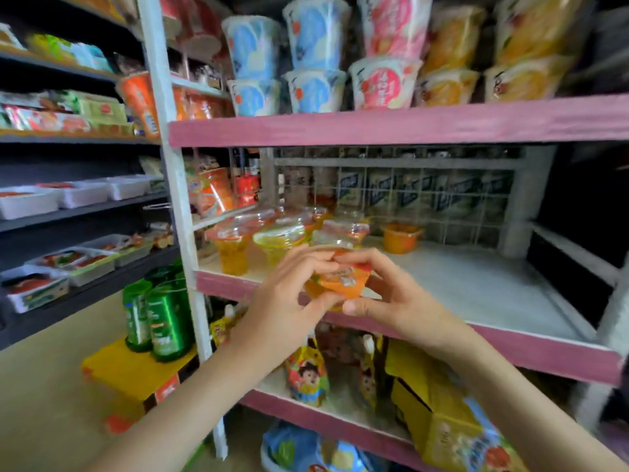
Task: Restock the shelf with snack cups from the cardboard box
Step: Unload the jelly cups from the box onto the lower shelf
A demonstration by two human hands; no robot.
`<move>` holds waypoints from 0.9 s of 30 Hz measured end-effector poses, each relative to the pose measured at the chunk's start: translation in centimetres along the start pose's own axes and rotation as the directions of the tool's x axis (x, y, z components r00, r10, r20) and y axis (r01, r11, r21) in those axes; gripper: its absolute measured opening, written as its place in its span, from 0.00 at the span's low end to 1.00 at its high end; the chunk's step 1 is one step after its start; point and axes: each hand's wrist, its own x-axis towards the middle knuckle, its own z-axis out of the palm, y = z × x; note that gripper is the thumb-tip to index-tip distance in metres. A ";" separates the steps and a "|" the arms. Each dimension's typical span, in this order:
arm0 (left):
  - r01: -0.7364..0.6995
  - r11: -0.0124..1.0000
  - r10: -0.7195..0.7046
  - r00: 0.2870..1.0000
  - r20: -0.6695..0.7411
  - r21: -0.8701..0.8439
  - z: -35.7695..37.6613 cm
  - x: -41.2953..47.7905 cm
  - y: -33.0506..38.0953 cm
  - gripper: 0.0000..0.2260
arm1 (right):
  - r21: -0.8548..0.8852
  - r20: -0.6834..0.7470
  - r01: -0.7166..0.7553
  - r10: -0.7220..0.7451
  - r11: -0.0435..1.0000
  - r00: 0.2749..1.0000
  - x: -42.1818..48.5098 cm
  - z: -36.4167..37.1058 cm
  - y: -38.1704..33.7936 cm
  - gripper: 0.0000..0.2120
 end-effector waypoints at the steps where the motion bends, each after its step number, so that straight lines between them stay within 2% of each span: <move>1: 0.023 0.999 -0.023 1.000 0.010 -0.027 1.3 0.8 0.4 0.14 | -0.025 -0.021 -0.015 0.015 1.000 1.000 -0.2 -1.3 0.2 0.25; 4: 0.091 0.992 -0.089 0.996 0.019 -0.083 4.9 2.9 1.4 0.12 | -0.125 -0.079 -0.068 0.058 0.990 0.995 -0.6 -4.4 0.6 0.28; 6: 0.127 0.987 -0.126 0.992 0.012 -0.102 6.9 4.4 2.0 0.11 | -0.229 -0.174 -0.088 0.048 0.969 0.984 -0.1 -6.1 1.1 0.26; 9: 0.208 0.974 -0.211 0.977 -0.030 -0.092 9.6 7.0 2.3 0.12 | -0.212 -0.328 -0.159 0.083 0.964 0.941 1.4 -8.2 2.5 0.23; 12: 0.393 0.903 -0.399 0.917 -0.001 -0.172 12.4 9.5 2.3 0.21 | -0.170 -0.519 -0.256 0.135 0.952 0.844 3.9 -10.2 4.0 0.24; 14: 0.505 0.816 -0.507 0.859 0.071 -0.282 14.5 11.2 1.8 0.23 | -0.162 -0.643 -0.328 0.152 0.931 0.751 6.0 -11.7 5.2 0.25; 15: 0.530 0.800 -0.530 0.844 0.083 -0.281 15.5 12.1 1.2 0.23 | -0.162 -0.675 -0.355 0.158 0.921 0.720 7.2 -12.5 5.9 0.24; 17: 0.557 0.798 -0.557 0.828 0.069 -0.230 17.2 13.9 0.0 0.24 | -0.219 -0.686 -0.388 0.141 0.895 0.714 9.3 -13.8 7.1 0.22; 21: 0.609 0.743 -0.622 0.781 0.049 -0.277 19.2 17.2 -2.2 0.26 | -0.328 -0.624 -0.397 0.119 0.857 0.773 12.3 -15.3 10.4 0.17; 23: 0.612 0.737 -0.626 0.778 0.051 -0.288 20.0 18.1 -2.9 0.23 | -0.252 -0.611 -0.385 0.162 0.888 0.775 13.0 -15.6 11.7 0.14; 26: 0.619 0.746 -0.633 0.774 0.030 -0.245 21.1 18.8 -3.5 0.17 | -0.262 -0.624 -0.376 0.142 0.889 0.769 13.3 -16.0 12.6 0.15; 27: 0.618 0.746 -0.634 0.773 0.020 -0.248 21.4 18.9 -3.7 0.16 | -0.213 -0.601 -0.375 0.182 0.902 0.778 13.2 -16.0 12.7 0.14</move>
